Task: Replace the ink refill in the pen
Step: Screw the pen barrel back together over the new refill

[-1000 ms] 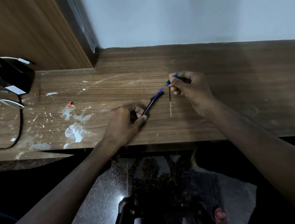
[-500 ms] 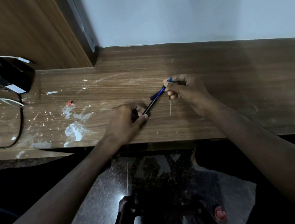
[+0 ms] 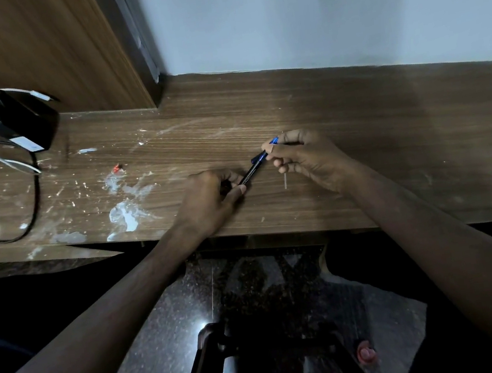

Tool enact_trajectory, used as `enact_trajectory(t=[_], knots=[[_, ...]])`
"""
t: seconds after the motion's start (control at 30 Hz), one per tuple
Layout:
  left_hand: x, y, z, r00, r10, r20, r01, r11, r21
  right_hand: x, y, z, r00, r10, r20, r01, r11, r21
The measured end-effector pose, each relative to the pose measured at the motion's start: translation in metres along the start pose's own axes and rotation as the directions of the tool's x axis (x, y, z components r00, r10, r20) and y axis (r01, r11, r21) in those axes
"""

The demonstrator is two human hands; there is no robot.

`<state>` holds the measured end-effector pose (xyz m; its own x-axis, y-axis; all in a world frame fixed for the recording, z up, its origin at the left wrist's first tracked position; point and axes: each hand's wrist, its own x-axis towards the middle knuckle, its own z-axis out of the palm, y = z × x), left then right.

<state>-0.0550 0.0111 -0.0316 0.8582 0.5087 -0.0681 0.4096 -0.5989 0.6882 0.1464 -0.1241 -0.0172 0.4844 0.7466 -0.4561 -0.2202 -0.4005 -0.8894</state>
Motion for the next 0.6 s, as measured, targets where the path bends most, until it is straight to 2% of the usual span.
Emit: enact_trajectory(t=[0.1, 0.2, 0.37, 0.47, 0.6], knots=[[0.0, 0.003, -0.002, 0.999, 0.043, -0.013, -0.043, 0.999, -0.02, 0.001, 0.002, 0.0, 0.999, -0.011, -0.049, 0.009, 0.999, -0.047], [-0.001, 0.004, -0.002, 0.999, 0.039, -0.029, -0.039, 0.999, -0.021, 0.002, 0.003, 0.0, 0.999, -0.024, -0.036, 0.021, 0.997, -0.076], [-0.003, 0.009, -0.003, 0.993, 0.07, -0.096, -0.069, 0.998, 0.011, 0.002, 0.007, 0.005, 0.997, -0.023, -0.074, 0.019, 0.998, -0.059], [-0.002, 0.013, -0.003, 0.991, 0.072, -0.115, -0.073, 0.997, -0.002, 0.0, 0.006, 0.008, 0.995, -0.01, -0.099, 0.01, 1.0, -0.007], [0.001, 0.012, -0.004, 0.996, 0.043, -0.08, -0.043, 0.999, -0.008, -0.001, 0.0, 0.006, 0.997, 0.016, -0.07, -0.006, 0.989, 0.149]])
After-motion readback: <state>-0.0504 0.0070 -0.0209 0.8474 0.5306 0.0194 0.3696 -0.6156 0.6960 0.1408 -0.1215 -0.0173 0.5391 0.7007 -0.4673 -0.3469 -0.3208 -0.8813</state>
